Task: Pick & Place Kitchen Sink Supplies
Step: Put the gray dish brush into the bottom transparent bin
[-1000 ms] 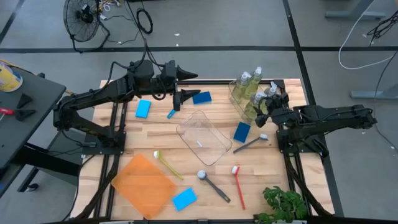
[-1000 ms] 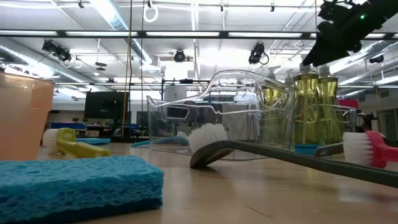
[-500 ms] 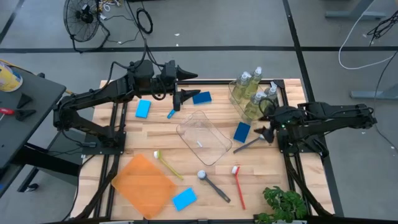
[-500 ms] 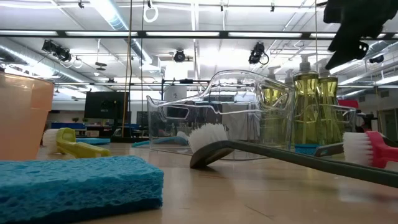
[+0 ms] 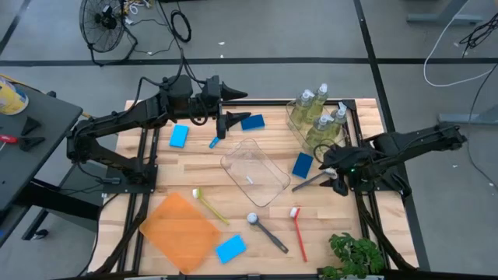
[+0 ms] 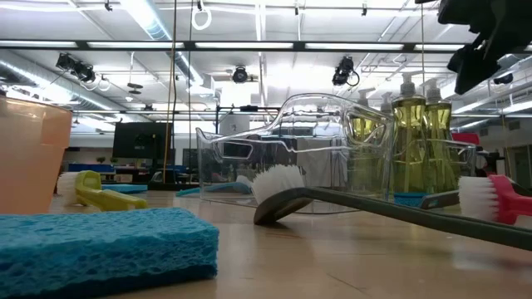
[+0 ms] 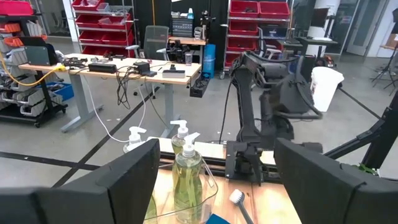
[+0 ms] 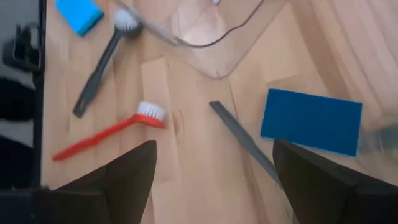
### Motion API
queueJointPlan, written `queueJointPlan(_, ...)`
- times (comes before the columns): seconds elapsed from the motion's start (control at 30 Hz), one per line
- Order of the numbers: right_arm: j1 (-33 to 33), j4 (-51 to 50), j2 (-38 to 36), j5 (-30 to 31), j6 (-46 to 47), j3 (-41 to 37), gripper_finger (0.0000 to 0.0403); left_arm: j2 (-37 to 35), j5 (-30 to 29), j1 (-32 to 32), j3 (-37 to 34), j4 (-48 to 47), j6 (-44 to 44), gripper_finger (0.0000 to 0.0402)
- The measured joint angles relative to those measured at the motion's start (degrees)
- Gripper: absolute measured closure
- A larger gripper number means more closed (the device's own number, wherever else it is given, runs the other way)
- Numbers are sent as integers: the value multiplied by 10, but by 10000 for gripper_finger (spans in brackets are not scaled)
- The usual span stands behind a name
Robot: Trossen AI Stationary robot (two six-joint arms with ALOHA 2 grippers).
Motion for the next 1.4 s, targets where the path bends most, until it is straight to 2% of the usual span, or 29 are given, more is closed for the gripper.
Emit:
queueJointPlan(0.1, 16, 9, 24, 12, -6, 0, 83, 0, 0, 0, 0, 0, -1, 83)
queueJointPlan(0.33, 54, 8, 76, 82, -10, 0, 83, 0, 0, 0, 0, -3, -1, 83)
queueJointPlan(0.57, 89, 9, 128, 87, -10, 0, 83, 0, 0, 0, 0, -3, -1, 83)
queueJointPlan(0.8, 105, 8, 184, 135, -74, 0, 83, 0, 0, 0, 0, -4, -1, 83)
queueJointPlan(0.93, 105, 7, 211, 144, -96, 0, 83, 0, 0, 0, 0, -4, -1, 83)
queueJointPlan(1.4, 103, 5, 262, 147, -81, -32, 83, 0, 0, 0, 0, -5, -2, 83)
